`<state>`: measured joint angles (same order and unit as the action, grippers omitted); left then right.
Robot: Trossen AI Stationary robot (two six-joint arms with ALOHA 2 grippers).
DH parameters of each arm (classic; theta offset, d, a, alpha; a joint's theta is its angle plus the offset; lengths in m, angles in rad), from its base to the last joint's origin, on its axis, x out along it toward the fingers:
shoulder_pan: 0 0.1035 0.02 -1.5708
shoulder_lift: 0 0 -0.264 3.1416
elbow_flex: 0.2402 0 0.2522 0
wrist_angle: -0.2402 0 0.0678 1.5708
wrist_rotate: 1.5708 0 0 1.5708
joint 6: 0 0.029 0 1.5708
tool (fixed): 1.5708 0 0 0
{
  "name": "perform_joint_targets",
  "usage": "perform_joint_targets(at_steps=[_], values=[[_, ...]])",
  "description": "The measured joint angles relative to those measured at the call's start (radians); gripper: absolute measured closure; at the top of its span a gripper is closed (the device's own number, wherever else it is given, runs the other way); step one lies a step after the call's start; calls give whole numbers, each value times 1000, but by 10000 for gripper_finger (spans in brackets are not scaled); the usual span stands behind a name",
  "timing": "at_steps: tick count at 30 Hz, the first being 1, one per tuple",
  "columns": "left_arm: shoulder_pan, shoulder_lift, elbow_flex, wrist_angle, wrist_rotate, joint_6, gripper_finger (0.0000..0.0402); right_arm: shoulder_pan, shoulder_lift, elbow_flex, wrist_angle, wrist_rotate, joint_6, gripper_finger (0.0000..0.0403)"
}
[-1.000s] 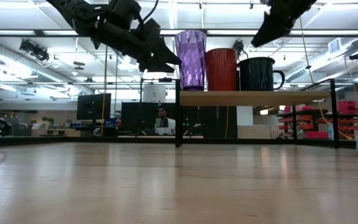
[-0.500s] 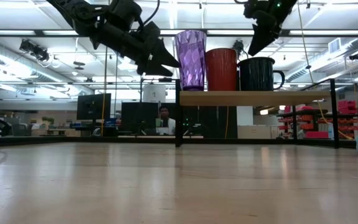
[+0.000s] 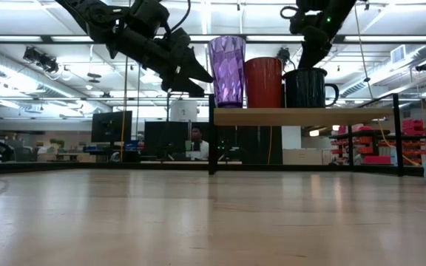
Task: Stack small to large cups/mugs on shelf
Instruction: Adjust the mugs on the shelf
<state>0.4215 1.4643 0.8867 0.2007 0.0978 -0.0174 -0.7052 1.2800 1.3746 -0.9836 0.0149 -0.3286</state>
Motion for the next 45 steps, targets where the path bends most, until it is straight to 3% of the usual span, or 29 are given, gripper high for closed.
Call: perform_joint_targets(at_steps=[10,15,22,27,31,35,45], values=[[1,0,0,6,0,11,47,-51,92,164,-122,-158,-115,227],[2,0,0,6,0,29,47,-56,171,241,-187,-139,-173,223],[2,0,0,-1,0,30,47,-56,197,323,-247,-138,-199,154],[2,0,0,-8,0,30,47,-58,200,322,-271,-135,-203,95],[2,0,0,-13,0,30,47,-58,200,322,-276,-115,-201,70],[2,0,0,-12,0,31,47,-54,233,335,-292,-91,-188,68],[2,0,0,-37,1,32,47,-14,345,522,-431,-42,-170,86]])
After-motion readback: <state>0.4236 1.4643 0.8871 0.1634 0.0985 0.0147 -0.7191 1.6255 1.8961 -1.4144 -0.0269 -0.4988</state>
